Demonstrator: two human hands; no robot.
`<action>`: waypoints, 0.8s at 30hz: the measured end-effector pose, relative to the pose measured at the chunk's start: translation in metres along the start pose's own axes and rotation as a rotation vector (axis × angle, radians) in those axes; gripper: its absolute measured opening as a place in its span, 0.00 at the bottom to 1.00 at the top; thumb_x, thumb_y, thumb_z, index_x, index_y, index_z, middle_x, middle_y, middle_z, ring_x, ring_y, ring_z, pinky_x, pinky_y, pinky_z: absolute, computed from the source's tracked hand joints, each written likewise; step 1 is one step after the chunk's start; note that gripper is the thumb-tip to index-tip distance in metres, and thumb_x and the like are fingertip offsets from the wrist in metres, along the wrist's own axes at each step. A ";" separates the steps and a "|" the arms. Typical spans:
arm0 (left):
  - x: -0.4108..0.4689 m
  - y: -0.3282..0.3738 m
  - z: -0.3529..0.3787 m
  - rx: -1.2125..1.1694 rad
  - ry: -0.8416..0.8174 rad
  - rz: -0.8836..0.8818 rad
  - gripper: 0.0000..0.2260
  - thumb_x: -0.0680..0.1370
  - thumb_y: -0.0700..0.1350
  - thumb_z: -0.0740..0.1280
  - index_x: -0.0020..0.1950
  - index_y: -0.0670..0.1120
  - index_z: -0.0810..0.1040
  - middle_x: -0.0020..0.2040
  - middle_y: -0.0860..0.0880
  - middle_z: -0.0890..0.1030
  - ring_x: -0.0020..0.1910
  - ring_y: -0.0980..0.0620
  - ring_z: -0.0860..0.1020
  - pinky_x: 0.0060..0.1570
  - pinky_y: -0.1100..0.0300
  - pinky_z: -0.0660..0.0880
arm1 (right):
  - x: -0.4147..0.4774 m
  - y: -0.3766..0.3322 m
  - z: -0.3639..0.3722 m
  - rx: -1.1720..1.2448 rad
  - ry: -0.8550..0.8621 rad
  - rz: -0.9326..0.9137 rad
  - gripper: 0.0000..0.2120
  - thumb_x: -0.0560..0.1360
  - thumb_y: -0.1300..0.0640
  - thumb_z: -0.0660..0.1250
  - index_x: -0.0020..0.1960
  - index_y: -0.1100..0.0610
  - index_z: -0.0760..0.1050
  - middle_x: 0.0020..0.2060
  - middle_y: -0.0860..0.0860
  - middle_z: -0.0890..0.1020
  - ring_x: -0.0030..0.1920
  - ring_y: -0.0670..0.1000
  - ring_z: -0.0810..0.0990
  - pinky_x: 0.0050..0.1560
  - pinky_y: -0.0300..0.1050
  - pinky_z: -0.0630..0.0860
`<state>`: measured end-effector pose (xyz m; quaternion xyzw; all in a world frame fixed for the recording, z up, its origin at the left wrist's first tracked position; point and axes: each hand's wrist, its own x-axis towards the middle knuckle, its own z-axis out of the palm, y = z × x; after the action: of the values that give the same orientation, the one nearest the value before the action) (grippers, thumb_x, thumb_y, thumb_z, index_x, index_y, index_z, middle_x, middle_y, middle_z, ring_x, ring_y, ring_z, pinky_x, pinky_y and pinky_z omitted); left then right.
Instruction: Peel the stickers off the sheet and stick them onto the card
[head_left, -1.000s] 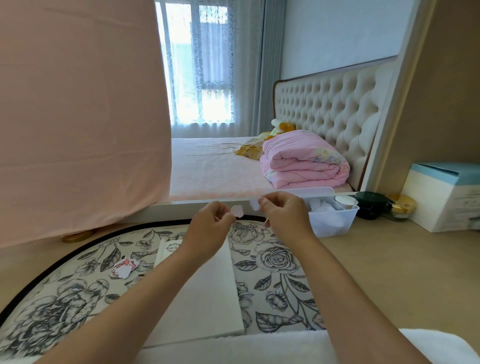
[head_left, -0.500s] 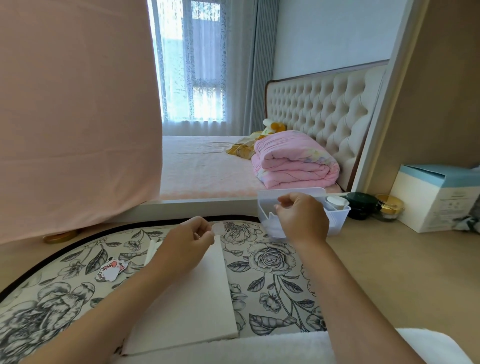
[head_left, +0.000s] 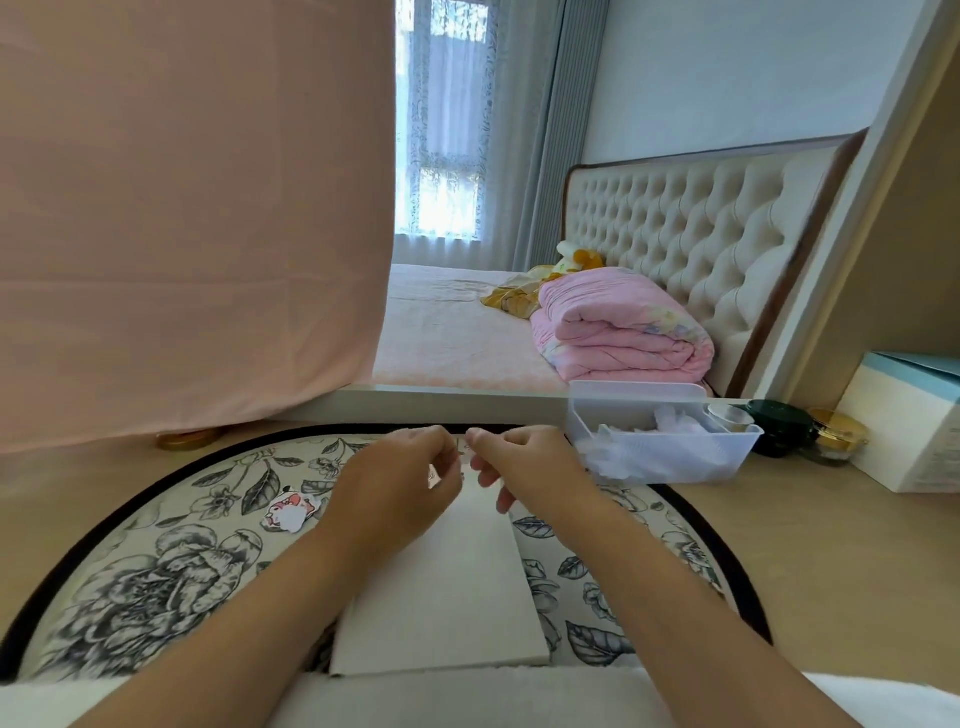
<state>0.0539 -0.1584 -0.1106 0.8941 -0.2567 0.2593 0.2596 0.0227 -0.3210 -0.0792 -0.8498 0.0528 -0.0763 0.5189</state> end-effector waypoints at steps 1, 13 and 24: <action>0.000 -0.001 0.001 0.049 0.017 0.067 0.03 0.75 0.49 0.68 0.42 0.53 0.78 0.35 0.59 0.77 0.34 0.59 0.73 0.30 0.71 0.58 | -0.002 -0.001 0.002 0.023 -0.020 0.023 0.19 0.78 0.45 0.67 0.38 0.58 0.83 0.33 0.51 0.84 0.27 0.49 0.78 0.33 0.41 0.77; -0.003 -0.008 -0.006 0.082 -0.036 0.194 0.15 0.75 0.61 0.57 0.45 0.54 0.77 0.37 0.59 0.80 0.32 0.59 0.73 0.31 0.63 0.64 | -0.004 0.007 0.002 0.021 -0.093 0.171 0.11 0.78 0.56 0.63 0.40 0.59 0.79 0.33 0.51 0.81 0.27 0.50 0.77 0.25 0.38 0.63; 0.003 -0.009 -0.001 -0.615 -0.261 -0.308 0.06 0.81 0.50 0.64 0.46 0.53 0.80 0.40 0.58 0.85 0.40 0.52 0.81 0.51 0.46 0.78 | 0.003 0.017 -0.009 -0.001 -0.195 -0.143 0.13 0.84 0.57 0.61 0.42 0.59 0.76 0.37 0.52 0.80 0.31 0.55 0.77 0.26 0.31 0.68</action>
<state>0.0612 -0.1525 -0.1113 0.8281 -0.2158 0.0116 0.5172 0.0240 -0.3374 -0.0899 -0.8551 -0.0589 -0.0301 0.5142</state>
